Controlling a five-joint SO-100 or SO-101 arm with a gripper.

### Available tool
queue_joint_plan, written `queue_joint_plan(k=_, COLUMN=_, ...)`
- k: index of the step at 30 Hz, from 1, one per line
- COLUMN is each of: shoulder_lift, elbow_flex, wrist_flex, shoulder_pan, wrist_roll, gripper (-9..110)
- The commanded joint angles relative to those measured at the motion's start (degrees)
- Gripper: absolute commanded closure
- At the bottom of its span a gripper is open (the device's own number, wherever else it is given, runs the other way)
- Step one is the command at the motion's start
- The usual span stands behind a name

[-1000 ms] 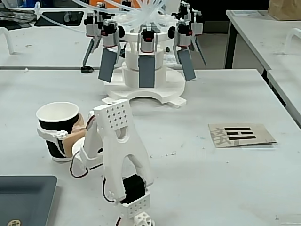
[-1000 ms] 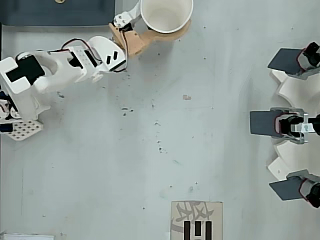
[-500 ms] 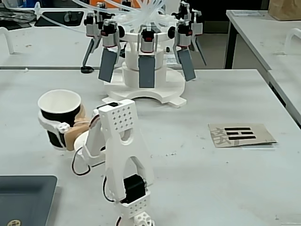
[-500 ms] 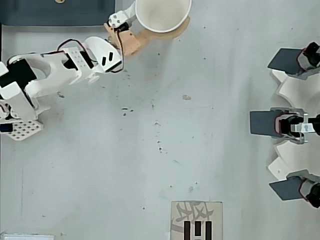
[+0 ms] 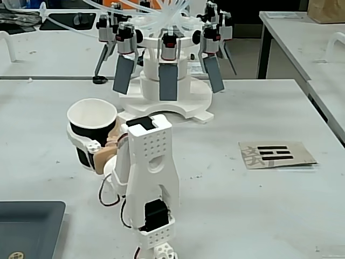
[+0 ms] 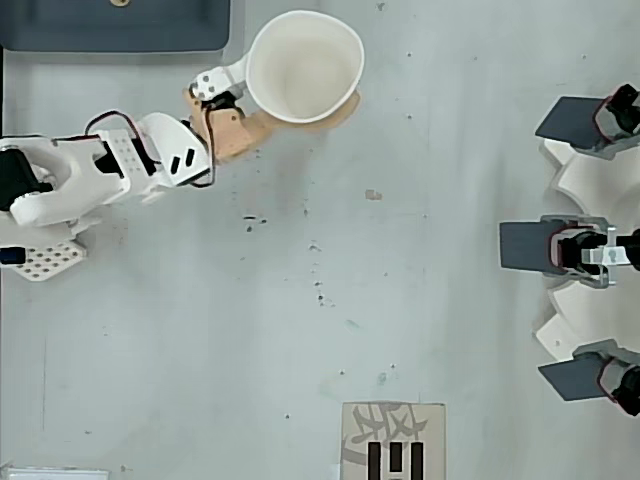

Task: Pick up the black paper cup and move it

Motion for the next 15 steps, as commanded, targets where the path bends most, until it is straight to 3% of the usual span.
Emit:
queue_joint_plan(k=1, shoulder_lift=4.66, elbow_flex=1.49, wrist_flex=-1.76, shoulder_pan=0.7, wrist_roll=-0.26, gripper=94)
queue_joint_plan(k=15, shoulder_lift=11.78, elbow_flex=9.4, wrist_flex=-1.76, shoulder_pan=4.75, wrist_roll=-0.18, gripper=94)
